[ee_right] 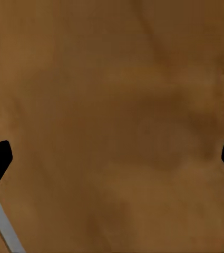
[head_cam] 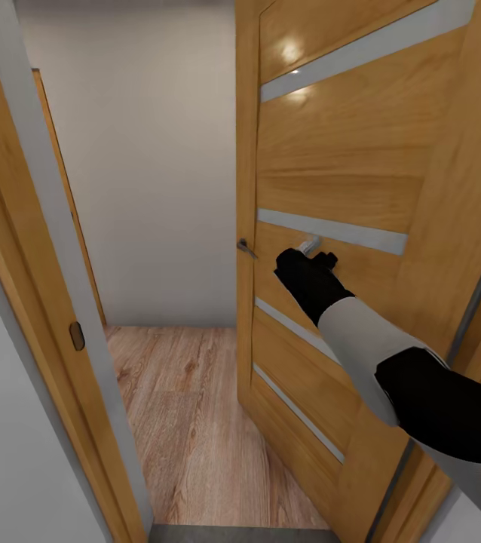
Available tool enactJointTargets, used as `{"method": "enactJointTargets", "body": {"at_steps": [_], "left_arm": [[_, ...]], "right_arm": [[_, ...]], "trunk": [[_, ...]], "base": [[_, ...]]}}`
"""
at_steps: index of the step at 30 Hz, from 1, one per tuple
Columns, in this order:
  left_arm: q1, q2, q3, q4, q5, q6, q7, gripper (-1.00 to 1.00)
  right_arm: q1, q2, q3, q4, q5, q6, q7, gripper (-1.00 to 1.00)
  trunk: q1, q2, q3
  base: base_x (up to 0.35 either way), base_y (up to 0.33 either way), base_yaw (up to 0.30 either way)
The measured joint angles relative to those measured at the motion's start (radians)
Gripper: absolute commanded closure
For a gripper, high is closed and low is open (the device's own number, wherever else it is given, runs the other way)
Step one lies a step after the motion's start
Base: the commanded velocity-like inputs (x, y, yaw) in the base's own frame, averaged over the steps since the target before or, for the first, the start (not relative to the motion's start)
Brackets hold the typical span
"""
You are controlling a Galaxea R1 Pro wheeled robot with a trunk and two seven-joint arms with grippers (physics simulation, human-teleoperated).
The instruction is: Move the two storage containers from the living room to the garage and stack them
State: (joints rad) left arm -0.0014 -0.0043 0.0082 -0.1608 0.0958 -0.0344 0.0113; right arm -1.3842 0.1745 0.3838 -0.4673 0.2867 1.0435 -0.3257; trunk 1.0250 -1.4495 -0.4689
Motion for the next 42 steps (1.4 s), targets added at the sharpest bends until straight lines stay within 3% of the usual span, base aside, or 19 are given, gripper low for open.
{"method": "enactJointTargets", "body": {"at_steps": [10, 19, 26, 30, 32, 33, 34, 37, 39, 42], "left_arm": [[0.0, 0.0, 0.0, 0.0, 0.0, 0.001, 0.001, -1.0], [0.0, 0.0, 0.0, 0.0, 0.0, 0.0, 0.0, -1.0], [0.0, 0.0, 0.0, 0.0, 0.0, 0.0, 0.0, -1.0], [0.0, 0.0, -0.001, 0.0, 0.0, 0.0, 0.0, -1.0], [0.0, 0.0, -0.001, 0.0, 0.0, 0.0, 0.0, -1.0], [0.0, 0.0, -0.001, 0.0, 0.0, 0.0, 0.0, -1.0], [0.0, 0.0, -0.001, 0.0, 0.0, 0.0, 0.0, -1.0], [0.0, 0.0, -0.001, 0.0, 0.0, 0.0, 0.0, -1.0], [0.0, 0.0, -0.001, 0.0, 0.0, 0.001, 0.0, -1.0], [0.0, 0.0, -0.001, 0.0, 0.0, 0.001, 0.0, -1.0]], "right_arm": [[0.015, 0.0, 0.006, -0.248, -0.009, 0.0, -0.006, -1.0], [0.031, 0.0, 0.009, -0.274, -0.015, 0.0, -0.002, -1.0], [0.138, 0.0, 0.021, -0.277, -0.061, -0.001, -0.003, -1.0], [0.192, 0.0, 0.076, -0.295, -0.098, -0.002, -0.005, -1.0], [0.222, 0.0, 0.138, -0.358, -0.179, -0.004, -0.011, -1.0], [0.243, 0.0, 0.187, -0.418, -0.257, -0.003, -0.009, -1.0], [0.254, 0.0, 0.22, -0.454, -0.308, -0.001, -0.007, -1.0], [0.268, 0.0, 0.282, -0.505, -0.436, 0.001, -0.011, -1.0], [0.271, 0.0, 0.295, -0.518, -0.491, 0.001, -0.013, -1.0], [0.274, 0.0, 0.3, -0.524, -0.522, -0.005, -0.015, -1.0]], "trunk": [[0.0, 0.0, 0.0], [0.0, 0.0, 0.0], [0.0, 0.0, 0.0], [0.0, 0.0, 0.0], [0.0, 0.0, 0.0], [0.0, 0.0, 0.0], [0.0, 0.0, 0.0], [0.0, 0.0, 0.0], [0.0, 0.0, 0.0], [0.0, 0.0, 0.0]], "base": [[0.0, 0.0, 0.0], [0.0, 0.0, 0.0], [0.0, 0.0, 0.0], [0.0, 0.0, 0.0], [0.0, 0.0, 0.0], [0.0, 0.0, 0.0], [0.0, 0.0, 0.0], [0.0, 0.0, 0.0], [0.0, 0.0, 0.0], [0.0, 0.0, 0.0]]}}
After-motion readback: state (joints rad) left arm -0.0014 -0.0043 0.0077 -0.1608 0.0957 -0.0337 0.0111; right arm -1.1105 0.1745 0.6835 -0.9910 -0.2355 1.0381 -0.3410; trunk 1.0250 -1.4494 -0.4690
